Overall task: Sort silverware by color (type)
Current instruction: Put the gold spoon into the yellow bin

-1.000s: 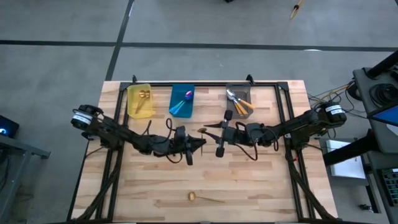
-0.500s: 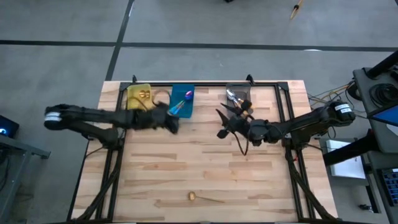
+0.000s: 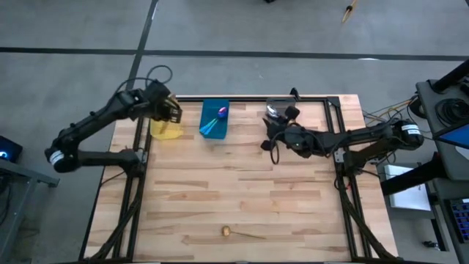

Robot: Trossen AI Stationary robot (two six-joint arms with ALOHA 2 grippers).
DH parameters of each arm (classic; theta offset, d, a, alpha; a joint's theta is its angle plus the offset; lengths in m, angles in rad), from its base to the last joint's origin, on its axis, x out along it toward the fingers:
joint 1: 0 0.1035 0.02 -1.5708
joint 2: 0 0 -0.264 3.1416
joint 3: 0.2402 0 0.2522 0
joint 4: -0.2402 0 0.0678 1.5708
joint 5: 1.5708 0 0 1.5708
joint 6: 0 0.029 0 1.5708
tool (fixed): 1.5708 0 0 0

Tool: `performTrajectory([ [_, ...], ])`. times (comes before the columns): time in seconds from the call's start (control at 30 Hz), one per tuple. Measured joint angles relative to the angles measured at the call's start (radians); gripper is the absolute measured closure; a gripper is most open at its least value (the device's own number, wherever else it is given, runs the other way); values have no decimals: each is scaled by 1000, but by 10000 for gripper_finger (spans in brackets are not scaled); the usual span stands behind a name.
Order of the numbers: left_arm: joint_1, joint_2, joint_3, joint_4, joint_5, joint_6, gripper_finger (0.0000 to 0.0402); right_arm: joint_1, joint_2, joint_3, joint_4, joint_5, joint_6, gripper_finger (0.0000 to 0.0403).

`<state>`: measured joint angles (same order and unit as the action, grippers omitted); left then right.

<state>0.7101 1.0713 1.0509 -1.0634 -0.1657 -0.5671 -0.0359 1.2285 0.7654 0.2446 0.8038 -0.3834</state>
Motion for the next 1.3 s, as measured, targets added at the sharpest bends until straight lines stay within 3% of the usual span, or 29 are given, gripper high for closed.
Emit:
performTrajectory([
  [0.3,147,35,1,-150,-1,60,401,-39,0,0,-31,-39,43,351],
  [0.47,152,91,1,-157,-8,95,401,-40,0,0,-30,-106,43,351],
  [0.97,158,441,1,-107,-9,242,400,-39,0,0,-30,-109,40,355],
  [1.3,162,495,2,-105,-11,293,398,-39,0,0,-30,-109,35,355],
])
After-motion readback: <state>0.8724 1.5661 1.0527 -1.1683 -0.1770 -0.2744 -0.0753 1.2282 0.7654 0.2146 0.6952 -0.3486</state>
